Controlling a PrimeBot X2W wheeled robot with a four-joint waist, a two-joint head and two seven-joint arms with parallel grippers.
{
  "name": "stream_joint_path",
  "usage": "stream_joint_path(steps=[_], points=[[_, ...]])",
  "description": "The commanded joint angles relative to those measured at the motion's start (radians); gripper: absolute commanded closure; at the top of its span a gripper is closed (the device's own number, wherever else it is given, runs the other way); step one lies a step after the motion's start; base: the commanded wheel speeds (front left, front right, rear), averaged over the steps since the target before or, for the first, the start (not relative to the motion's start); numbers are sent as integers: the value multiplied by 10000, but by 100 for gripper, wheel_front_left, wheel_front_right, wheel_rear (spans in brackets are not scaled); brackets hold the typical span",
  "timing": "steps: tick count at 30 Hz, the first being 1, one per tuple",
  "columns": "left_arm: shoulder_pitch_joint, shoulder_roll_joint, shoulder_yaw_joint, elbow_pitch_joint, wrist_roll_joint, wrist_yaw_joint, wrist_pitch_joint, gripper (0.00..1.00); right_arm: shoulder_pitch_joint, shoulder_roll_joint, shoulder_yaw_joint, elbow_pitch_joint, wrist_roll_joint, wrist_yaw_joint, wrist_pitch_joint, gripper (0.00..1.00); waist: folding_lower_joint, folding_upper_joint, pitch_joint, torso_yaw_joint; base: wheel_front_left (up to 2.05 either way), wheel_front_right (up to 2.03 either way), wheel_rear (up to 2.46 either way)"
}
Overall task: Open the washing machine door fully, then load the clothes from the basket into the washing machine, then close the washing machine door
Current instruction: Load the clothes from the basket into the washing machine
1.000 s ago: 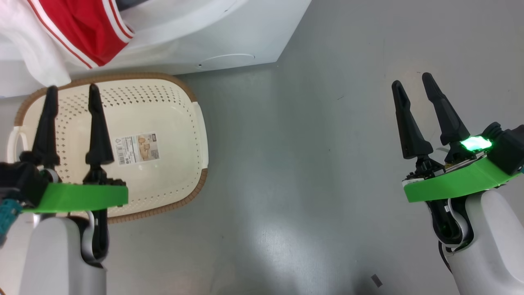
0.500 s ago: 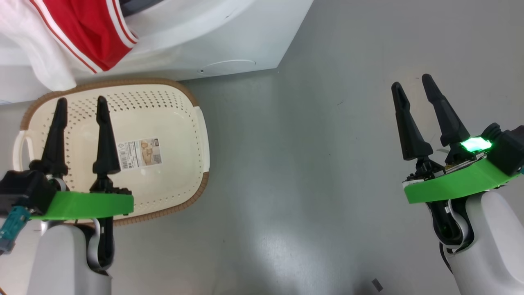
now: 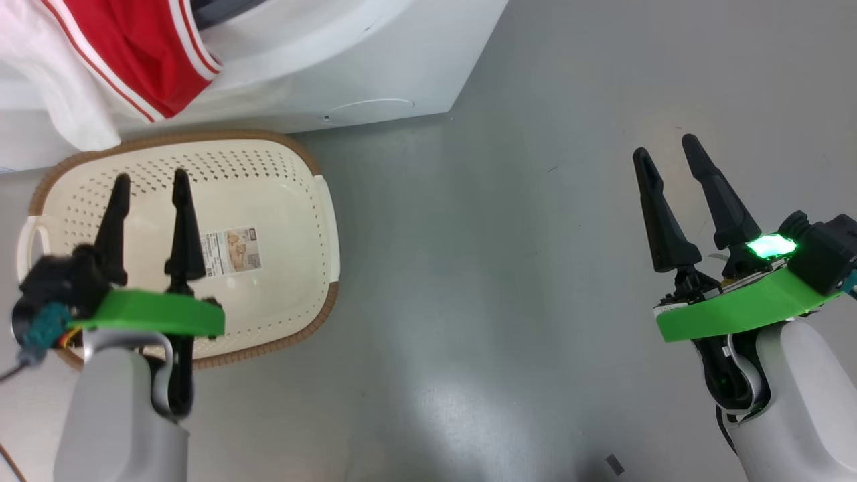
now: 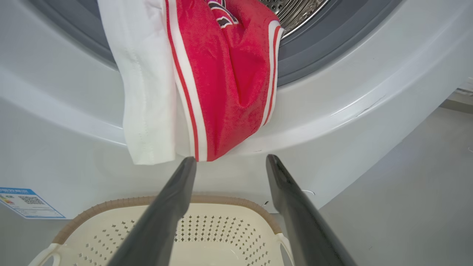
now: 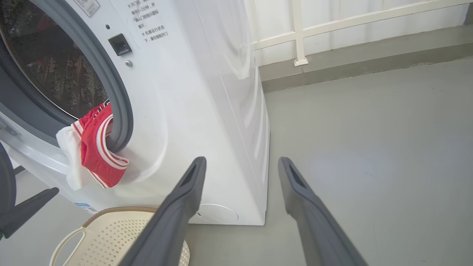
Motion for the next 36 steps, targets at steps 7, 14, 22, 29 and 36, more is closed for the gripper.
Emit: stream_joint_path(steps=[7,14,22,29,36], points=[[-1754,540,260,2271,-358,-93,-51,0,215,-29,185,-246,-43,16,-48,0,0,-1,191,-113,0,0,0],[-3424,906,345,4366,-557,-104,-51,0,82,85,155,-272,-22,16,-48,0,0,-1,461,-371,0,0,0],[-4419,1209,501,5602,-657,-108,-51,0,52,150,60,-294,-25,16,-48,0,0,-1,656,-471,0,0,0],[-5093,1149,426,5931,-544,-109,-51,0,-48,148,57,-292,-54,16,-48,0,0,-1,770,-372,0,0,0],[-5550,1141,311,6289,-442,-111,-51,0,-93,116,105,-302,-46,16,-48,0,0,-1,817,-363,0,0,0]])
